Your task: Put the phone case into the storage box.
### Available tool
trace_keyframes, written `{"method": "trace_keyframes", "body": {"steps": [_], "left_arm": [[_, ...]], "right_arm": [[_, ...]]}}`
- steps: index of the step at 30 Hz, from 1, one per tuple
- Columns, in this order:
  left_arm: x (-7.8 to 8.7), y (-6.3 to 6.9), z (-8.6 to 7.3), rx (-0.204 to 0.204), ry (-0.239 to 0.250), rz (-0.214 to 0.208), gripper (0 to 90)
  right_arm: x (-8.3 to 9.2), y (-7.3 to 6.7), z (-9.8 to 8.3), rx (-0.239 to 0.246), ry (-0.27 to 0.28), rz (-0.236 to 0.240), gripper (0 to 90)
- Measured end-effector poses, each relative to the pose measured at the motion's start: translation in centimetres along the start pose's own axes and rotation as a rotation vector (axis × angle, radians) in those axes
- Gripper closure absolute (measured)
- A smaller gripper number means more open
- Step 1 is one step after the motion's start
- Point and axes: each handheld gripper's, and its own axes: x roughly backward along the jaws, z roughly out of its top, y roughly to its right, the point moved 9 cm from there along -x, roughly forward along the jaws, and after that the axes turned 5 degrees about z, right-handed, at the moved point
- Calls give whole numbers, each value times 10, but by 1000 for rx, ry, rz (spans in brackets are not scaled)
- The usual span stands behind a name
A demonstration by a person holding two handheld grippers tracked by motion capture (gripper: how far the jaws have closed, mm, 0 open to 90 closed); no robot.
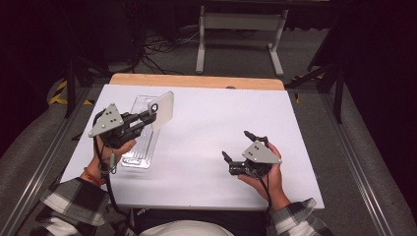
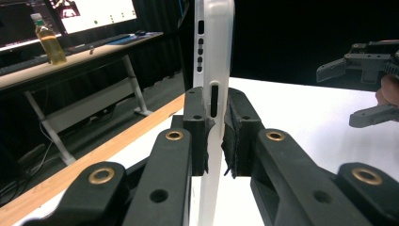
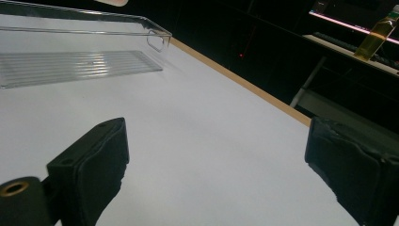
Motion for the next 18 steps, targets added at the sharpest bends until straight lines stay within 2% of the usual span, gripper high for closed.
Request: {"method": "trace_keyframes", "body": {"steps": [4,10,18], "left_arm": [[2,-6,-2,9,-9,4,809],[5,-14,-4,-1,-13,9,809],[7,-24,-10,15,-31,8,809]], "right_arm": [[0,1,-1,2,-1,-3,72],[0,2,-1,5,-3,-8,74],[-1,2,-2,6,-8,-3,75]]}}
